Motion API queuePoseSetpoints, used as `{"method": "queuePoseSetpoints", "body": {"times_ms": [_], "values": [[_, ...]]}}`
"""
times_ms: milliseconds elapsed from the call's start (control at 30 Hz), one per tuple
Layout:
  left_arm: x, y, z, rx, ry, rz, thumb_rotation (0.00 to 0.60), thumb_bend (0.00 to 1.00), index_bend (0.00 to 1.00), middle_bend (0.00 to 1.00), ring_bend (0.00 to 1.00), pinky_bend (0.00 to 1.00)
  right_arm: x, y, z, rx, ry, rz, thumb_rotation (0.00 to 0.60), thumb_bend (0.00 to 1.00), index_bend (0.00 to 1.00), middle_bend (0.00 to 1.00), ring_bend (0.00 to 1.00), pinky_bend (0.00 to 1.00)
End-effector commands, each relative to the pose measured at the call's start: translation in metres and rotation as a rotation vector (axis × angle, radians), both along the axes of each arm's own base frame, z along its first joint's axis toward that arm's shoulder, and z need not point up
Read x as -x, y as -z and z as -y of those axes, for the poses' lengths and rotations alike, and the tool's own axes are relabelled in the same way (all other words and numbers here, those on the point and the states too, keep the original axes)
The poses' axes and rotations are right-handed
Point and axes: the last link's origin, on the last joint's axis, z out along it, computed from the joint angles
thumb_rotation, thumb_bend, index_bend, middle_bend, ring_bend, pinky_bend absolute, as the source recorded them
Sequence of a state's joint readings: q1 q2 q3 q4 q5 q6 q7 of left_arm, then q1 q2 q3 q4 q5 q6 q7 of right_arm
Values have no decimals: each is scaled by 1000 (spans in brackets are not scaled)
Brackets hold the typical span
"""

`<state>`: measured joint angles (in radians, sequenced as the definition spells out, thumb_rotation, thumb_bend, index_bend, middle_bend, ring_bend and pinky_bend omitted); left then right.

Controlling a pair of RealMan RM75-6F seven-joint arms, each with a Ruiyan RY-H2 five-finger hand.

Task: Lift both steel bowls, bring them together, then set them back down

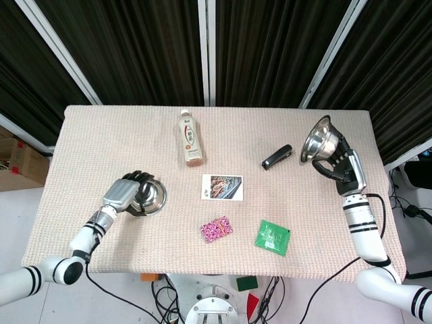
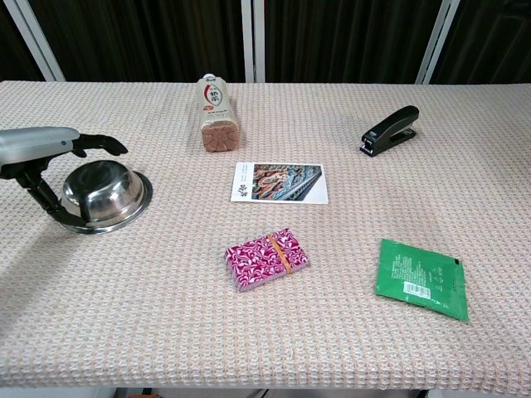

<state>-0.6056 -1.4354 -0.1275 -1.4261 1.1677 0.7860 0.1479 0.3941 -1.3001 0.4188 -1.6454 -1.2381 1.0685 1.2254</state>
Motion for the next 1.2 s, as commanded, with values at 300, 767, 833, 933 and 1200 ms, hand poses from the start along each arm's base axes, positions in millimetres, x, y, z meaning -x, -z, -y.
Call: {"method": "queuePoseSetpoints", "body": {"times_ms": [300,767,833,933,1200], "values": [[-4,-1,-2,-41,12,44,600,39,434,423,308,391,4,2,2,0,17,-4,600,177,693,548,506,476],[-42,-54,0,-245,-127,1099,600,48,551,543,441,540,3,40,-4,-108,-1,4,600,177,703,548,508,480],[-51,-56,-3,-254,-142,1249,600,48,563,557,454,552,-2,54,-5,-142,-11,31,600,179,703,548,508,480],[-65,-55,-7,-266,-130,1344,600,48,576,568,465,559,-13,71,-1,-171,-39,67,600,187,703,548,508,480],[-107,-35,-16,-210,-98,1392,600,47,584,576,472,559,-63,94,22,-222,-152,151,600,199,703,548,508,483]]}}
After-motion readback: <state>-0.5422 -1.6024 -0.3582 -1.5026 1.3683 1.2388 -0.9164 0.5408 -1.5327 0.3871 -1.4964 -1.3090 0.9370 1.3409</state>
